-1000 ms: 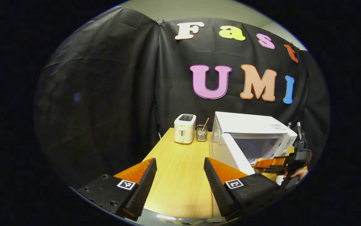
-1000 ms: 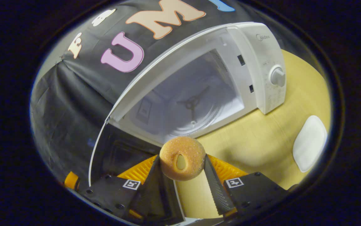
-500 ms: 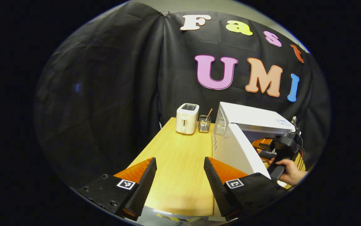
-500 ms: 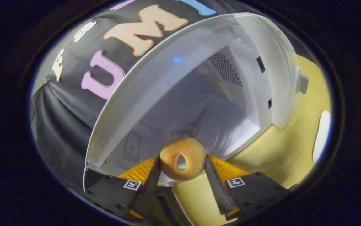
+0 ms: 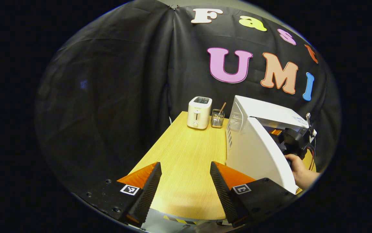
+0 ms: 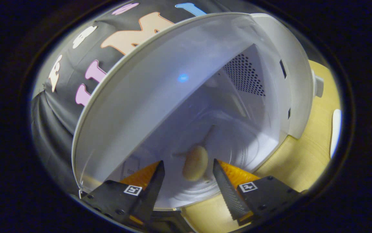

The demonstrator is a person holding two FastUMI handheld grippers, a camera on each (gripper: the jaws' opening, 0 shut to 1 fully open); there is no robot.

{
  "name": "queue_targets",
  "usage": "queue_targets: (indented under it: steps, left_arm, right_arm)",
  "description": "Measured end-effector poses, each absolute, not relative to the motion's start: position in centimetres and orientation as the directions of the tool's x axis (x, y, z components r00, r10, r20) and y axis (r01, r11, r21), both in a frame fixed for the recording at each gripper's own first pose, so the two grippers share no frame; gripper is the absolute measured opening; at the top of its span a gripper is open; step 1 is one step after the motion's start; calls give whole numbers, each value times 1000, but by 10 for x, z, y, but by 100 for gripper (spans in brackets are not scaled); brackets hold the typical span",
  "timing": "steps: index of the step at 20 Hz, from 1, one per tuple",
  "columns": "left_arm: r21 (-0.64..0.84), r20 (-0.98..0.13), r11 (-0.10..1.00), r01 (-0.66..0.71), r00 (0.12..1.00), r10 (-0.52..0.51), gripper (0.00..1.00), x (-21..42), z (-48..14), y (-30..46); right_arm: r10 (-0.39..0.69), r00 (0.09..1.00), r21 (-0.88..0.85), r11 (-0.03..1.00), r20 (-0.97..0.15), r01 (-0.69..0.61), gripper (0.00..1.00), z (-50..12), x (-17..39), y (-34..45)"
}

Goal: Open the microwave oven with the left hand, put the food in, and close the microwave oven.

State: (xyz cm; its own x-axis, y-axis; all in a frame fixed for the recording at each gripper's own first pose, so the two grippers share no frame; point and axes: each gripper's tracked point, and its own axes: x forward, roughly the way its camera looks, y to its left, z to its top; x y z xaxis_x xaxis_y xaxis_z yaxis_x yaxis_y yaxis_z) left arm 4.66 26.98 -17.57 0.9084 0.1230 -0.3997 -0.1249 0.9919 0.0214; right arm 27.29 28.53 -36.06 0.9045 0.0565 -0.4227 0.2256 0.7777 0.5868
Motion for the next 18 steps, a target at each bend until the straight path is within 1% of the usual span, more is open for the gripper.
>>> queue_targets:
  steps: [2, 5, 6, 11, 12, 13, 16, 17, 18]
  left_arm:
    - [14, -397, 993, -115, 911, 111, 89, 48, -175, 267]
    - [-3, -399, 995, -103, 912, 93, 89, 50, -177, 262]
    - [-10, -400, 995, -100, 912, 87, 89, 50, -178, 261]
    - [-41, -406, 996, -76, 912, 53, 89, 52, -180, 253]
    - [-40, -405, 997, -68, 913, 46, 89, 51, -181, 253]
    - [-36, -407, 997, -61, 913, 41, 89, 50, -182, 253]
    - [-19, -422, 998, -63, 905, 49, 89, 50, -184, 254]
    - [-16, -426, 998, -63, 903, 51, 89, 50, -186, 254]
    - [-17, -430, 998, -64, 901, 50, 89, 49, -187, 253]
  right_arm:
    - [50, 909, 577, 787, -413, 219, 91, -358, 271, 284]
    - [44, 914, 562, 800, -404, 210, 91, -353, 264, 277]
    - [39, 914, 555, 805, -404, 211, 100, -352, 261, 274]
    - [29, 920, 511, 838, -390, 190, 99, -341, 238, 257]
    - [23, 922, 499, 846, -386, 187, 90, -339, 232, 252]
    - [19, 923, 486, 854, -385, 186, 99, -337, 227, 249]
    - [13, 917, 451, 873, -398, 183, 100, -336, 211, 239]
    - [14, 917, 446, 876, -400, 181, 91, -334, 206, 237]
    - [15, 917, 442, 879, -398, 177, 100, -331, 201, 234]
